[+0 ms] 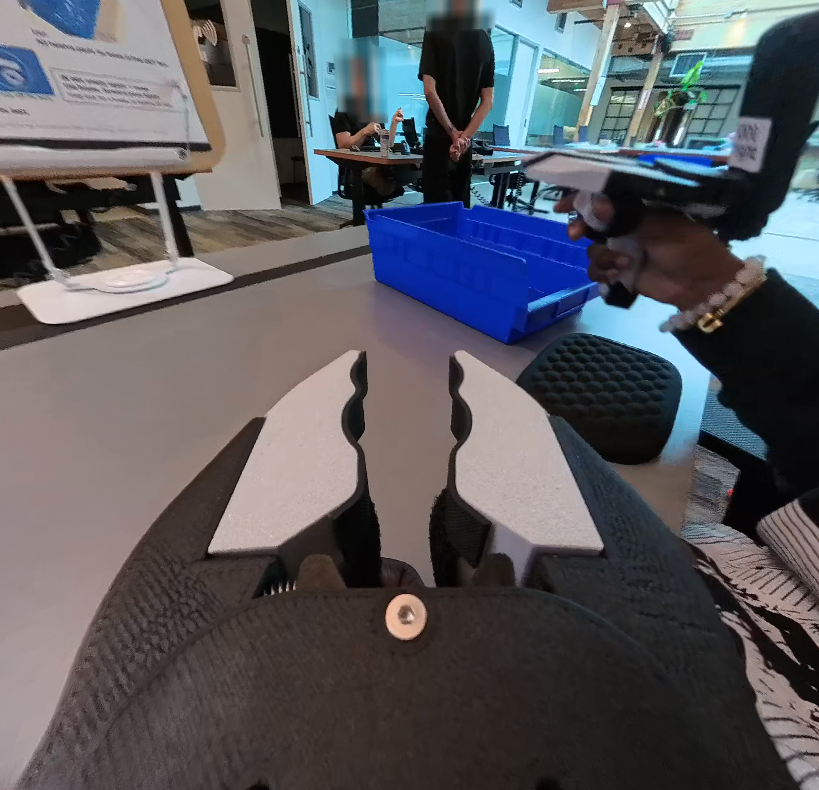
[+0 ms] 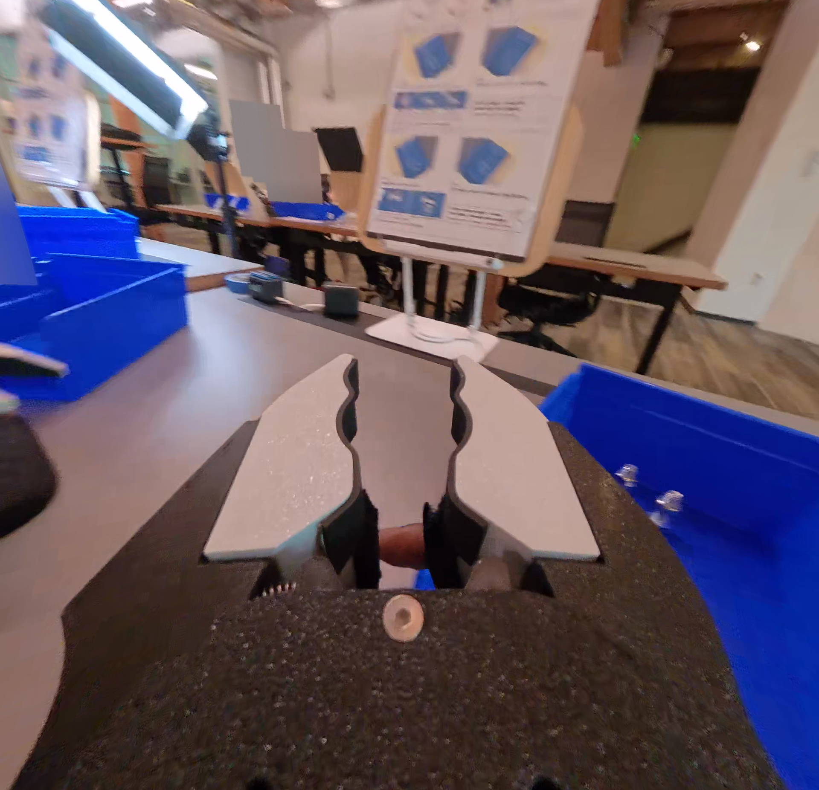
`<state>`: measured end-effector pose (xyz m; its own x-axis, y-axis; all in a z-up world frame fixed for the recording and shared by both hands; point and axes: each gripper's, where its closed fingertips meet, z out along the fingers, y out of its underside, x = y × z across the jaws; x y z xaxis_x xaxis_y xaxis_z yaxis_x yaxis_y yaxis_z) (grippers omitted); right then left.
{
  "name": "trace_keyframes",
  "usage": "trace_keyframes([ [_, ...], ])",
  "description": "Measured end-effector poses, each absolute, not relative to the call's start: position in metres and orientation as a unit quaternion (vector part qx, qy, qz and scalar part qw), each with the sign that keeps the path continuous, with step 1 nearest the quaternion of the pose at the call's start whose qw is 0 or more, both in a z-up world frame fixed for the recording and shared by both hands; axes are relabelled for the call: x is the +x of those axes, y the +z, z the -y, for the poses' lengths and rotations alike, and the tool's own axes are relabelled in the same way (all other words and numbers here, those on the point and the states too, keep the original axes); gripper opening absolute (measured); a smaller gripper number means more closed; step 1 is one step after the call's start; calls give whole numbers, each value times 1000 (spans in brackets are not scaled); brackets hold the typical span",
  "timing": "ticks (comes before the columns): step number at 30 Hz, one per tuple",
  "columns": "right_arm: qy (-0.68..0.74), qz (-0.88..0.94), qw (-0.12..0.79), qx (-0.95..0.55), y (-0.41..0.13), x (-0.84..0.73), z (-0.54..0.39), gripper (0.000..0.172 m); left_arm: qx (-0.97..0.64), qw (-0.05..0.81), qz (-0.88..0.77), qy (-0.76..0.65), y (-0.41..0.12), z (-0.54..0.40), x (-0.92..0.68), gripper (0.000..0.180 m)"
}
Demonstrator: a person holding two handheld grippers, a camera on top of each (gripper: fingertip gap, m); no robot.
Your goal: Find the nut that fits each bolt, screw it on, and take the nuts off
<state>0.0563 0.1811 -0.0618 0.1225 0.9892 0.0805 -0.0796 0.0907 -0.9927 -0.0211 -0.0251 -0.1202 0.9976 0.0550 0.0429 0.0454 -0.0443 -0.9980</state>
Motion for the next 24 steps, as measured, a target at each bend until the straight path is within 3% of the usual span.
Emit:
trace_keyframes([
  [7, 513, 496, 528, -460, -112, 57, -132, 36, -755, 643, 50, 116, -76, 93, -88, 35],
  [15, 514, 509, 534, -438, -114, 57, -124, 35, -921, 344, 106, 150, -87, 208, -232, 35],
  [21, 525, 497, 534, -440, -113, 59, -127, 34, -971, 117, 198, 68, -160, 265, -310, 26],
  [24, 529, 491, 534, -441, -112, 61, -128, 34, -973, 73, 216, 47, -185, 273, -328, 26],
])
